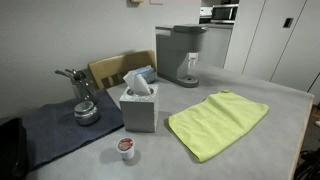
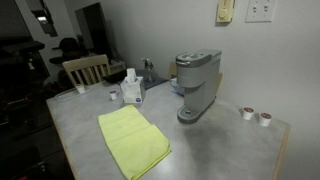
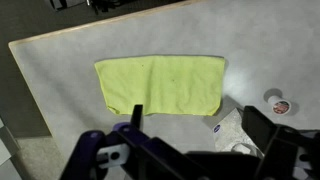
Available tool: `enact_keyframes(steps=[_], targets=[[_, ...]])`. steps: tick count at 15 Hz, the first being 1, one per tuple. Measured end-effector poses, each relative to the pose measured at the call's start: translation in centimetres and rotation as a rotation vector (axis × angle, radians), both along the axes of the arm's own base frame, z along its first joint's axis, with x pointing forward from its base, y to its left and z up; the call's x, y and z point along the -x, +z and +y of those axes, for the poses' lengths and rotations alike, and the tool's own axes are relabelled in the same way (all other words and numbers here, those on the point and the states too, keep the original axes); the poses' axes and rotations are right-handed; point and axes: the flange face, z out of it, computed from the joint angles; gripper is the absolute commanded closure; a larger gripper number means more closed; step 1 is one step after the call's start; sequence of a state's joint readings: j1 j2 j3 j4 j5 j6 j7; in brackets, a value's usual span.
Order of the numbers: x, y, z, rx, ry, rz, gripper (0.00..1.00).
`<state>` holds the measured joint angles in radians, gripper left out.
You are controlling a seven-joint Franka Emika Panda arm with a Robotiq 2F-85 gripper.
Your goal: Fold the yellow towel once from left to right
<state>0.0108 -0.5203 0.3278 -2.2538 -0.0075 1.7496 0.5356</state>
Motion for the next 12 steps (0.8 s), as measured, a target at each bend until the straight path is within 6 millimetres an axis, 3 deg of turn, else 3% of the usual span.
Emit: enact_keyframes(steps=[7,12], targets=[[0.0,-0.1,0.0,0.001,0.002,0.003,0.00],[-0.4,-1.5,0.0,0.000,0.006,0.024,0.00]])
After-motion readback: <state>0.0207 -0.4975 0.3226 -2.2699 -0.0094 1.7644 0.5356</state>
